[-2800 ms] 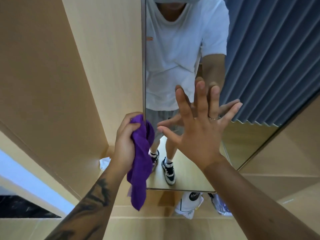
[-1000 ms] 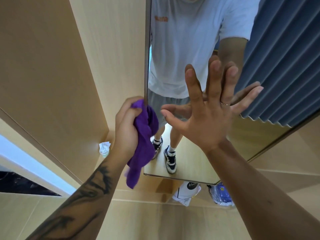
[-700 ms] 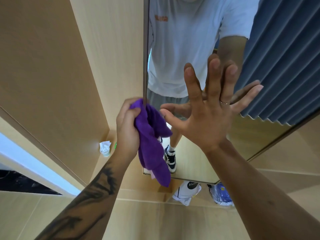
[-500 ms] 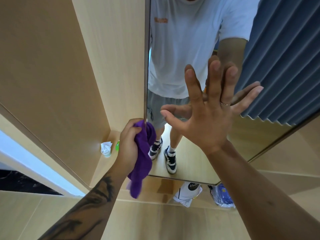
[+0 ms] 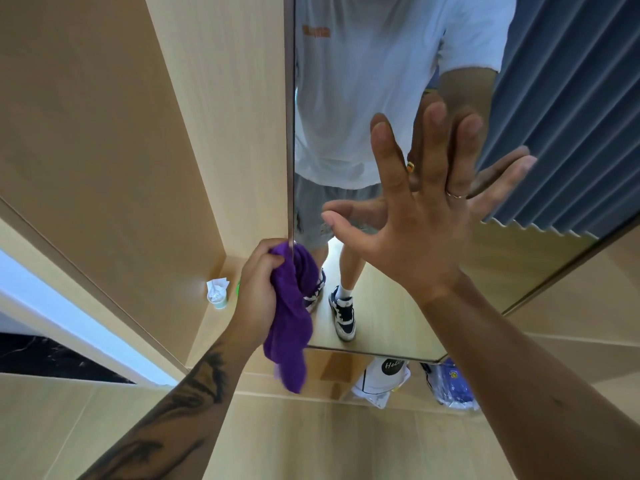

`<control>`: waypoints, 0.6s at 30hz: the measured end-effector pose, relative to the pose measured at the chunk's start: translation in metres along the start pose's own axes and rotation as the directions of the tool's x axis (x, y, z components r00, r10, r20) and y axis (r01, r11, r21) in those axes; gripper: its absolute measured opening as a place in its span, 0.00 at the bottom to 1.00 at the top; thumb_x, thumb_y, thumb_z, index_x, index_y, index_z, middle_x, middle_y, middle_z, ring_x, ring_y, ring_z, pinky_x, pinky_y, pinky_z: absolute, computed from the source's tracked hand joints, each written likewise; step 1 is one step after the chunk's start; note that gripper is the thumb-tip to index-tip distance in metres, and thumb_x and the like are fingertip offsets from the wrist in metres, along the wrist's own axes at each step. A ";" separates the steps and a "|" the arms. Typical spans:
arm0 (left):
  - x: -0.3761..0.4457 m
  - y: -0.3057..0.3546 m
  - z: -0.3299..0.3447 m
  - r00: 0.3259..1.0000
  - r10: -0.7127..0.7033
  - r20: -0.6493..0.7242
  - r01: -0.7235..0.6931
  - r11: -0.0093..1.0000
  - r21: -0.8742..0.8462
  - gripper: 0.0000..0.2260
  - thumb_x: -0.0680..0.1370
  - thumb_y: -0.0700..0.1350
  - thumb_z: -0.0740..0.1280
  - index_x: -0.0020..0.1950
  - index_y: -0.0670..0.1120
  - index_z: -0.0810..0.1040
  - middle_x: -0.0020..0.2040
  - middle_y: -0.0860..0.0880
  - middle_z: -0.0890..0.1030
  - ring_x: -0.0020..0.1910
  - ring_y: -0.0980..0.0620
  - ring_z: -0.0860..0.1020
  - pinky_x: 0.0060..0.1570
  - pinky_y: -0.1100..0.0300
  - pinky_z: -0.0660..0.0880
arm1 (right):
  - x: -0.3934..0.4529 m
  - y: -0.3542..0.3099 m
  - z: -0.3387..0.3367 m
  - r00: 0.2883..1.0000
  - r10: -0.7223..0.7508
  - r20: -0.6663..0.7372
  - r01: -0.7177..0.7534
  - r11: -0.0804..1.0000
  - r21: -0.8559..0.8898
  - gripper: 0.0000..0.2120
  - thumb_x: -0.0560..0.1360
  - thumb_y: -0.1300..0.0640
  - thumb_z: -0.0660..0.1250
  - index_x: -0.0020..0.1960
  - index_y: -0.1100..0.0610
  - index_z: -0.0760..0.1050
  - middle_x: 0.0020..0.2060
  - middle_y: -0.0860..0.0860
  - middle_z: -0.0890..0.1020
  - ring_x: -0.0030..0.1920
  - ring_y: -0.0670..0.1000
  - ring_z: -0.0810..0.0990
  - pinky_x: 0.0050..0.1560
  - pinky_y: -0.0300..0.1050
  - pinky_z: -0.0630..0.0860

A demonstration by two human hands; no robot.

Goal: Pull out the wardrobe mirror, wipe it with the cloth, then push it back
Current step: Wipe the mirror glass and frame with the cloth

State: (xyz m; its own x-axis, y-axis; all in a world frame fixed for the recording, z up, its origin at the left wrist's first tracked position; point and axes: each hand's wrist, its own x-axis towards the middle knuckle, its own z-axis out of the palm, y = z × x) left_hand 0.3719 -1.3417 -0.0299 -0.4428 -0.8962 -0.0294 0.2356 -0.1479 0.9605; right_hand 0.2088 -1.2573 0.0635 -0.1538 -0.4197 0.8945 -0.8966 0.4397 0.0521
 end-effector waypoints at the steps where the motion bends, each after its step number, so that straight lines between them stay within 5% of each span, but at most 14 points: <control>1: 0.001 0.004 0.000 1.000 0.012 -0.003 -0.012 1.000 0.000 0.11 0.72 0.44 0.60 0.48 0.45 0.79 0.42 0.53 0.82 0.43 0.55 0.79 0.45 0.60 0.76 | 0.000 0.000 0.000 1.000 -0.005 -0.014 0.005 1.000 0.004 0.43 0.72 0.19 0.60 0.78 0.42 0.62 0.82 0.50 0.61 0.82 0.46 0.33 0.70 0.85 0.46; 4: 0.006 0.024 0.004 0.993 0.117 0.005 -0.116 0.993 -0.016 0.11 0.73 0.44 0.60 0.48 0.49 0.82 0.44 0.52 0.81 0.44 0.55 0.79 0.46 0.64 0.77 | 0.001 0.000 -0.001 0.998 -0.036 -0.046 0.035 0.999 -0.006 0.43 0.72 0.20 0.62 0.78 0.45 0.67 0.74 0.61 0.75 0.79 0.56 0.57 0.66 0.88 0.51; 7: 0.008 0.043 0.011 0.979 0.203 0.028 -0.200 0.977 -0.074 0.11 0.73 0.48 0.63 0.48 0.54 0.84 0.49 0.49 0.81 0.50 0.50 0.79 0.51 0.56 0.77 | -0.003 -0.002 -0.003 0.999 -0.016 -0.037 0.015 1.000 -0.018 0.42 0.74 0.21 0.61 0.78 0.46 0.69 0.74 0.62 0.75 0.76 0.66 0.64 0.67 0.87 0.52; 10: 0.008 0.041 0.010 0.977 0.213 0.011 -0.212 0.975 -0.067 0.11 0.73 0.48 0.62 0.50 0.54 0.83 0.50 0.48 0.81 0.51 0.49 0.79 0.54 0.51 0.76 | -0.011 -0.002 -0.003 1.000 0.027 -0.016 -0.026 0.999 0.019 0.40 0.75 0.23 0.61 0.79 0.44 0.61 0.76 0.61 0.72 0.85 0.53 0.43 0.74 0.81 0.46; 12: 0.005 0.027 0.008 0.986 0.167 -0.002 -0.167 0.985 -0.034 0.12 0.74 0.46 0.60 0.51 0.51 0.82 0.49 0.50 0.81 0.48 0.52 0.79 0.52 0.53 0.76 | -0.016 -0.001 0.000 0.999 0.046 -0.014 -0.045 0.998 0.033 0.39 0.76 0.25 0.62 0.80 0.44 0.60 0.79 0.60 0.68 0.81 0.48 0.33 0.77 0.74 0.42; 16: -0.004 -0.007 0.001 0.999 0.031 -0.042 -0.032 0.999 -0.016 0.12 0.73 0.44 0.59 0.52 0.45 0.79 0.43 0.51 0.81 0.44 0.53 0.78 0.47 0.56 0.75 | -0.055 -0.003 0.010 0.993 0.082 0.084 -0.085 0.996 0.037 0.40 0.78 0.28 0.63 0.82 0.45 0.55 0.84 0.44 0.36 0.82 0.50 0.33 0.80 0.68 0.41; 18: -0.006 -0.018 -0.002 0.998 -0.022 -0.066 0.022 1.000 -0.008 0.13 0.72 0.45 0.59 0.52 0.44 0.79 0.44 0.50 0.81 0.45 0.52 0.78 0.51 0.54 0.74 | -0.086 -0.004 0.016 0.988 0.085 0.129 -0.090 0.996 0.030 0.41 0.78 0.29 0.65 0.83 0.46 0.54 0.83 0.45 0.33 0.83 0.52 0.34 0.81 0.68 0.44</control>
State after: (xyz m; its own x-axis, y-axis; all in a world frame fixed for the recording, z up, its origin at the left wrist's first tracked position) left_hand 0.3725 -1.3344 -0.0480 -0.3899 -0.9183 -0.0692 0.2327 -0.1709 0.9574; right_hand 0.2192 -1.2352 -0.0207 -0.2818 -0.4798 0.8309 -0.8911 0.4519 -0.0413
